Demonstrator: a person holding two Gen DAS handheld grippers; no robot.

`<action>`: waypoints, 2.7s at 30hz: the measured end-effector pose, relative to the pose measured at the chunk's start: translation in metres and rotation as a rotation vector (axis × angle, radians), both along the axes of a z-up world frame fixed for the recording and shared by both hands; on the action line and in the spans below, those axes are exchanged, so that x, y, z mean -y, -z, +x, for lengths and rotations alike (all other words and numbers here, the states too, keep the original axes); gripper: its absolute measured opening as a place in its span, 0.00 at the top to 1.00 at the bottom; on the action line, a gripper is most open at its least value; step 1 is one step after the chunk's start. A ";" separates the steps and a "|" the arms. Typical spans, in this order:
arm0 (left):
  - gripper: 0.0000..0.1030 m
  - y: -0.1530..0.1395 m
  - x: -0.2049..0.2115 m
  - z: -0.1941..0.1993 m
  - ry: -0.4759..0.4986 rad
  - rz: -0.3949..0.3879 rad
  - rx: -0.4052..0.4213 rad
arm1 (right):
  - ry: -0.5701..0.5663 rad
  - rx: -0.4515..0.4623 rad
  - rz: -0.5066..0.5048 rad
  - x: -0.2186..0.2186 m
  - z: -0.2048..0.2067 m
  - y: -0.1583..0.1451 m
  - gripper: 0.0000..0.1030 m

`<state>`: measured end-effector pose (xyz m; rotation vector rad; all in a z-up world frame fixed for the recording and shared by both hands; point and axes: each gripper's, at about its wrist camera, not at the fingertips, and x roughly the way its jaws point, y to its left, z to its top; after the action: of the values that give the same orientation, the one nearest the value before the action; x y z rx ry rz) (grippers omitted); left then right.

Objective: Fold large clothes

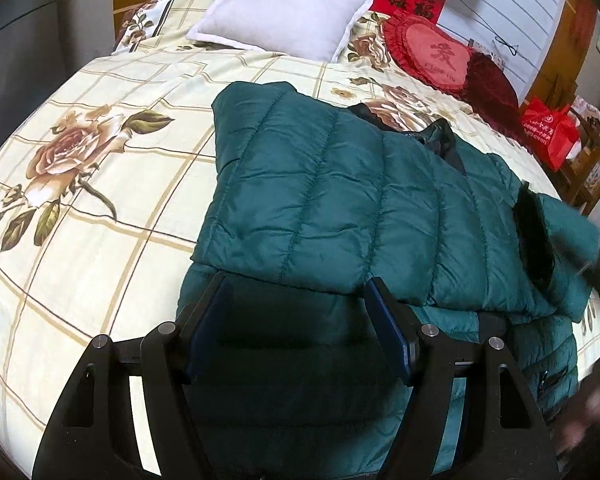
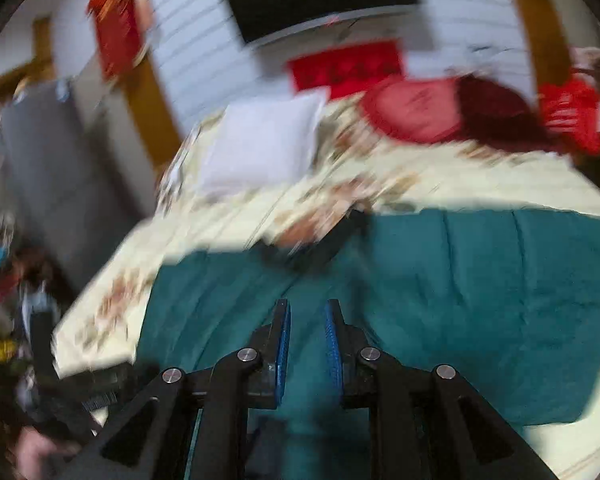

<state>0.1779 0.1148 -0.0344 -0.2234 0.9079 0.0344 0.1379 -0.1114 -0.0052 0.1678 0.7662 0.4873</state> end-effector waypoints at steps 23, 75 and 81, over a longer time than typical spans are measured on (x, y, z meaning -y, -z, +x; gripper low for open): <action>0.32 0.002 -0.002 0.001 -0.007 -0.020 -0.015 | 0.184 -0.060 -0.399 0.066 0.024 0.057 0.27; 0.92 -0.021 0.114 0.023 0.338 -0.131 0.140 | 0.020 -0.193 -0.428 0.047 -0.088 0.054 0.00; 0.92 -0.053 0.080 0.002 0.285 -0.133 0.229 | 0.040 -0.206 -0.424 0.045 -0.086 0.052 0.00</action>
<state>0.1799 0.0353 0.0182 -0.2145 0.7067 -0.3107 0.0524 -0.1569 -0.0567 -0.1641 1.0480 0.2630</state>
